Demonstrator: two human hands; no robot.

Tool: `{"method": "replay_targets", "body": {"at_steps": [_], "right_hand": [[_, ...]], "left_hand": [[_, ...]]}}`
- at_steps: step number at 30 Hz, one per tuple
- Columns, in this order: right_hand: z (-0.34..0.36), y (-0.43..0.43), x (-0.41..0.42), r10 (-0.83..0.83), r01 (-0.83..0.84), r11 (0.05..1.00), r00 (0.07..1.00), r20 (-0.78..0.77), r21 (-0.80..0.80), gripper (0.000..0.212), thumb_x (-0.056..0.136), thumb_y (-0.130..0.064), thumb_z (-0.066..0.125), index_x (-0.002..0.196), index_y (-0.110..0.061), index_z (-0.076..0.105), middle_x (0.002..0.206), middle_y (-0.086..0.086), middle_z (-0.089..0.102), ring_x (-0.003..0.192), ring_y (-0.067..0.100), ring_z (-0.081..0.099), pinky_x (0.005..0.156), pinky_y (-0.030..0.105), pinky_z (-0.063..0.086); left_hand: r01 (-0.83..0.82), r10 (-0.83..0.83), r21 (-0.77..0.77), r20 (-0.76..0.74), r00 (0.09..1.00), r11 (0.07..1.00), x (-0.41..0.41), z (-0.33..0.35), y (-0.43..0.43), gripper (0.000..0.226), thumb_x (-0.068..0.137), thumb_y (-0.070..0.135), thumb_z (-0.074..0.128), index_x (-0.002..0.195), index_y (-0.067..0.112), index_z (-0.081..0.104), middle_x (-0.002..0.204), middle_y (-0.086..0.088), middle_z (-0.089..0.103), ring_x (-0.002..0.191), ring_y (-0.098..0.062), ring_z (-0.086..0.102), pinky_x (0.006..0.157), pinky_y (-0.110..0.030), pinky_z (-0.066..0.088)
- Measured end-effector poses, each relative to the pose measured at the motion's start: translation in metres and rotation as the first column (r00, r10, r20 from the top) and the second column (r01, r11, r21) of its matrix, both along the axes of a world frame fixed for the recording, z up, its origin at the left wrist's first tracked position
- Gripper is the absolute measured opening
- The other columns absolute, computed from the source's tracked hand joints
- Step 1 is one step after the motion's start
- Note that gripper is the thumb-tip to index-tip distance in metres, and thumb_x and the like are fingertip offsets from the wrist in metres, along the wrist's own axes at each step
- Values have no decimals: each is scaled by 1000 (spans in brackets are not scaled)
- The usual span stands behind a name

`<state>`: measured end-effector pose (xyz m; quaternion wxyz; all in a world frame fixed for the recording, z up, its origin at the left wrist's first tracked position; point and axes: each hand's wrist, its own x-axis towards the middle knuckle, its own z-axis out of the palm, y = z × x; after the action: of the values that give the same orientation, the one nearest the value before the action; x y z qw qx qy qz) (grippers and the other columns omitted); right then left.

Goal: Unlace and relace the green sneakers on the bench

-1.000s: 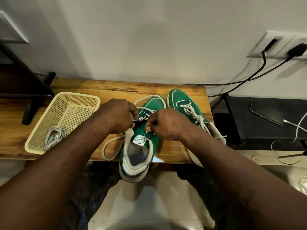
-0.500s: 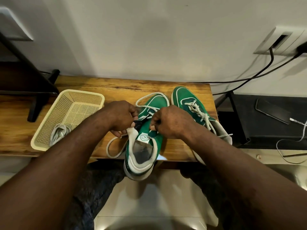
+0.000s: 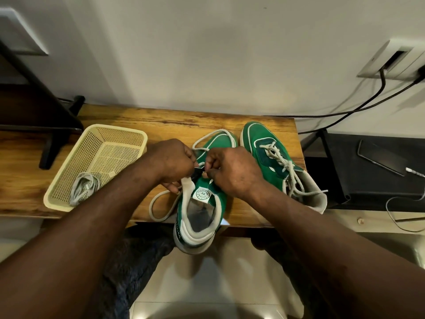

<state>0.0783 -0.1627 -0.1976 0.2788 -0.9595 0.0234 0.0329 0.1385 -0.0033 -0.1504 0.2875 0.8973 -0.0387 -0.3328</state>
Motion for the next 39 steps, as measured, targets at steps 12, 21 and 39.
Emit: {"method": "replay_targets", "body": {"at_steps": [12, 21, 39], "right_hand": [[3, 2, -1, 26, -26, 1000, 1000, 9, 15, 17, 93, -18, 71, 88, -31, 62, 82, -10, 66, 80, 12, 63, 74, 37, 58], [-1, 2, 0, -9, 11, 985, 1000, -15, 173, 24, 89, -19, 81, 78, -35, 68, 83, -15, 71, 82, 0, 66, 74, 28, 57], [5, 5, -6, -58, 55, 997, 997, 48, 53, 22, 82, -11, 73, 79, -27, 57, 70, -10, 64, 67, 9, 63, 66, 38, 60]], "left_hand": [[-20, 17, -43, -74, 997, 999, 0, -3, -2, 27, 106, 8, 47, 123, 3, 67, 90, -8, 66, 109, -41, 72, 80, -48, 63], [-60, 36, -91, -243, 969, 994, 7, -11, 6, 28, 102, -6, 52, 115, 12, 68, 111, -20, 72, 94, -33, 77, 70, -44, 67], [-124, 66, -182, -294, 954, 975, 3, -4, 7, 29, 100, -14, 45, 107, 3, 68, 92, -19, 76, 69, -26, 77, 56, -35, 63]]}}
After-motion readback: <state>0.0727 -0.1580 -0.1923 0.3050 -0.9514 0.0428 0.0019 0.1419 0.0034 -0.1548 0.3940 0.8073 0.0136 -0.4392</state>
